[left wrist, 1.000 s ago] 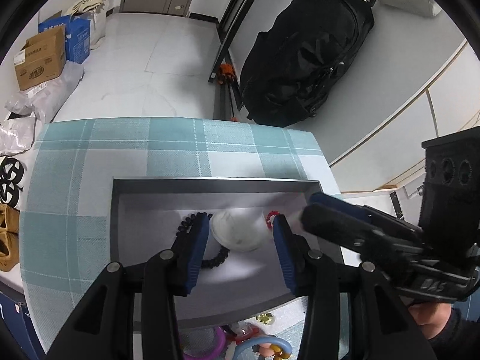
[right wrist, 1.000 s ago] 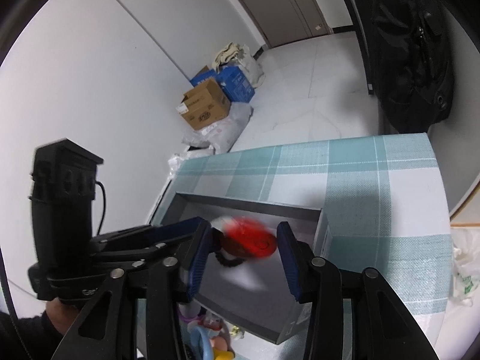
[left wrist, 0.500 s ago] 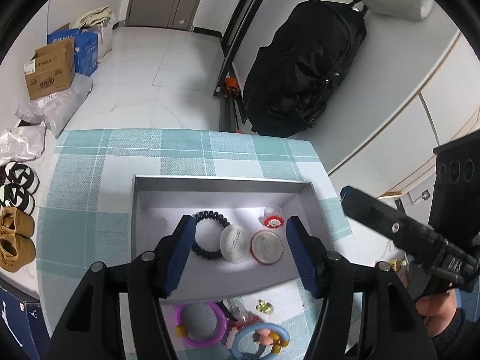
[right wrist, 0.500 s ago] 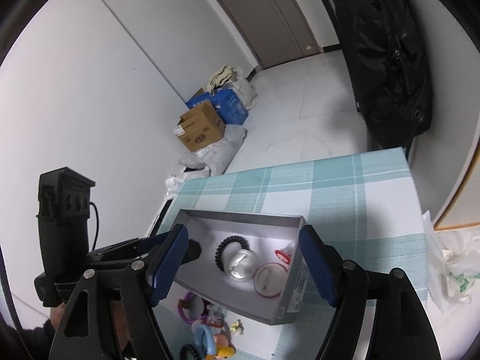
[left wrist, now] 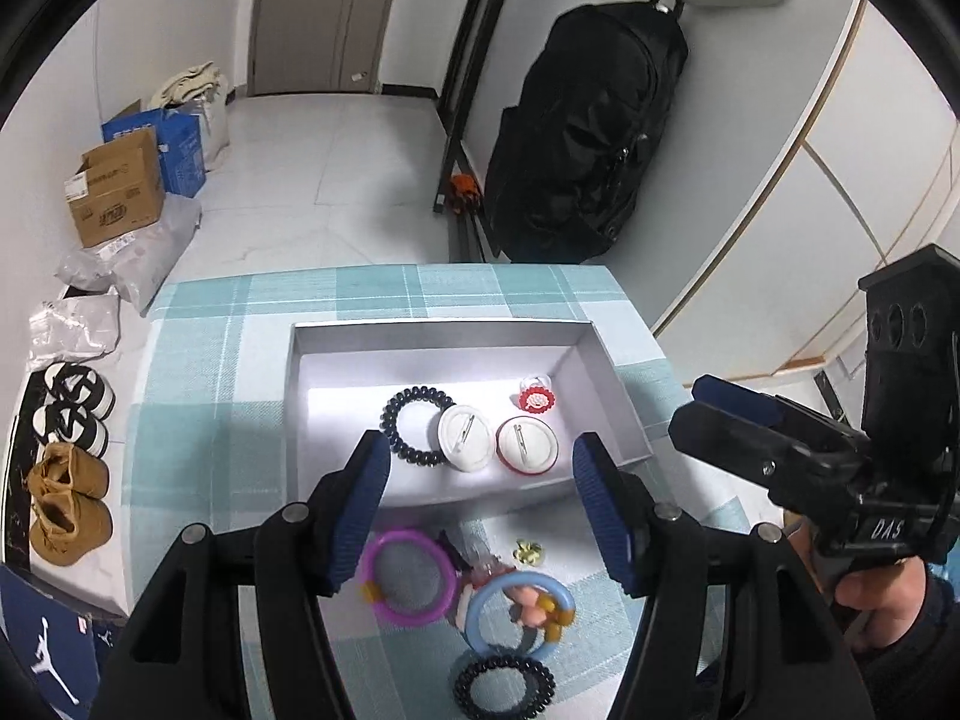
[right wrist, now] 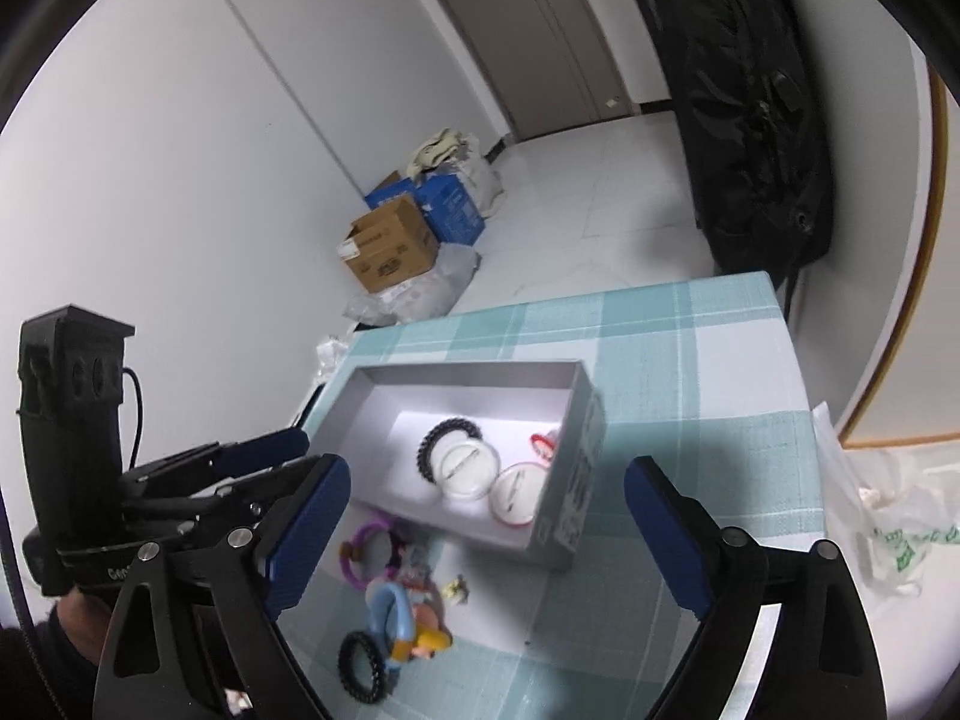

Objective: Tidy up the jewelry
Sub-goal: 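Withdraw both open tools from the box toward the jewelry pile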

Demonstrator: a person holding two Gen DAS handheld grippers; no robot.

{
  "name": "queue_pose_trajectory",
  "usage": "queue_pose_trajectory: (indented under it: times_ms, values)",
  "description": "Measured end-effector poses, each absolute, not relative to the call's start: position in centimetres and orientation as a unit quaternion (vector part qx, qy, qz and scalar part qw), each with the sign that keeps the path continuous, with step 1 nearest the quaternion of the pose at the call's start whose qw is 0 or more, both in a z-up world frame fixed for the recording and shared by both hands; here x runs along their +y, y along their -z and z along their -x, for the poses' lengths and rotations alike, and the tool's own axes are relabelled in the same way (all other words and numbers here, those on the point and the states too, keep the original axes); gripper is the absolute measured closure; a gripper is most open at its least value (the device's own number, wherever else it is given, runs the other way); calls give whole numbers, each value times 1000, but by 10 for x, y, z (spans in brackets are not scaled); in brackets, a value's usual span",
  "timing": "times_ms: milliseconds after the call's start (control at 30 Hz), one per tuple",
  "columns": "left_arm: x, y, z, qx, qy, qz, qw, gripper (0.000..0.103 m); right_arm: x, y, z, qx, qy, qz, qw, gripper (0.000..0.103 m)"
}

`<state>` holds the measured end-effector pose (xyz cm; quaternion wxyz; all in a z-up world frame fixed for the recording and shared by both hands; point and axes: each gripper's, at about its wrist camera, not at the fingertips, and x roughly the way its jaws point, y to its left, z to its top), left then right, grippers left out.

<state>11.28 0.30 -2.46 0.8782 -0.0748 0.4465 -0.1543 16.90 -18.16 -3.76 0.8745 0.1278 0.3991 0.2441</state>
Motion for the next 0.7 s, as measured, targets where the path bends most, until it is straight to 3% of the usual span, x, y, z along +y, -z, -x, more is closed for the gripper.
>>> queue_pose_trajectory:
  times_ms: [700]
  values:
    - [9,53,-49,471,116,76,871,43,-177,52,-106,371,-226,-85,897,0]
